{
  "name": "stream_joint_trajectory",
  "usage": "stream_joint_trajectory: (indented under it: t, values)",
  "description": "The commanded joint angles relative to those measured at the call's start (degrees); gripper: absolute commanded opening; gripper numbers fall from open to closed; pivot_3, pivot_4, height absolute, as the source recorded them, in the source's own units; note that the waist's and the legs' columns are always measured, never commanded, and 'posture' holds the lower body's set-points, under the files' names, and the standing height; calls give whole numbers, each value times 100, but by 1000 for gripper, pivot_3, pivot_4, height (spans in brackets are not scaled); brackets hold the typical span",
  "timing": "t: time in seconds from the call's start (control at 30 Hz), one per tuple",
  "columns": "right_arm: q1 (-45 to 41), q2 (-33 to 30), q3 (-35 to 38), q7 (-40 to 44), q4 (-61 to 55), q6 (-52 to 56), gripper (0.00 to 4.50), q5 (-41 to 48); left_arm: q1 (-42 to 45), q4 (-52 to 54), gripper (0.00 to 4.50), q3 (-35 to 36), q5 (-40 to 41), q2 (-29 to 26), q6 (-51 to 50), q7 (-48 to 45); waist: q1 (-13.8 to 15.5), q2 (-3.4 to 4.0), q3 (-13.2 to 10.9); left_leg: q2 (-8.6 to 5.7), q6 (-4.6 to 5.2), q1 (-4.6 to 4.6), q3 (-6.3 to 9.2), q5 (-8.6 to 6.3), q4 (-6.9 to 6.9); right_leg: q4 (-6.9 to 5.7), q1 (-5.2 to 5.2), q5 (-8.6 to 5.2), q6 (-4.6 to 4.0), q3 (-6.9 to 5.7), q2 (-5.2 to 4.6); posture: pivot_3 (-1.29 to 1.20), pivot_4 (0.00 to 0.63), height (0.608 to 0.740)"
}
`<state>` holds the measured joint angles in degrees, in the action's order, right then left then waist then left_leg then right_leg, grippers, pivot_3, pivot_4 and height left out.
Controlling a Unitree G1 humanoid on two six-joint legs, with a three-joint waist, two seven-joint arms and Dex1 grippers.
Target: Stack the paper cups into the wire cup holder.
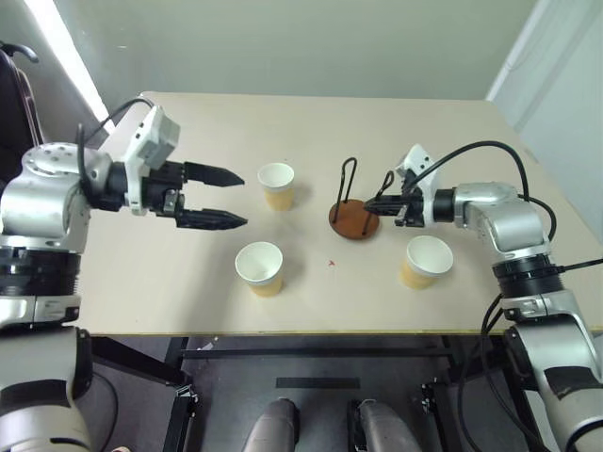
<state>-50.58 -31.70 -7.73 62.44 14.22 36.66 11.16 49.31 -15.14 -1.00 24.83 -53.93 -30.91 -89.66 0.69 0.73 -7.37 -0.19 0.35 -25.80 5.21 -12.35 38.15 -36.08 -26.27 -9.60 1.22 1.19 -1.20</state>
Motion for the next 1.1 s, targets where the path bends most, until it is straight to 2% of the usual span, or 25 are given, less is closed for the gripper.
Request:
stream_joint_trajectory:
  t: [0.03,0.6,1.1]
  values:
    - [17,-123,-25,185,-524,-4,21,159,-76,337,4500,61,105,-209,-79,-211,-4,0,0,0,-1,-3,0,0,0,-1,-3,0,0,0,0,0,150,740]
    - [75,-219,-455,816,-1129,-180,21,275,-552,783,4500,217,292,-714,-122,-266,-23,0,0,1,-3,-3,0,3,1,-7,-8,-5,-11,0,1,0,150,740]
    - [-142,-55,-723,909,-331,-873,21,-36,-715,916,4500,295,478,-853,-221,-71,-22,0,0,2,-4,-2,0,3,3,-19,-11,-14,-29,0,1,0,150,740]
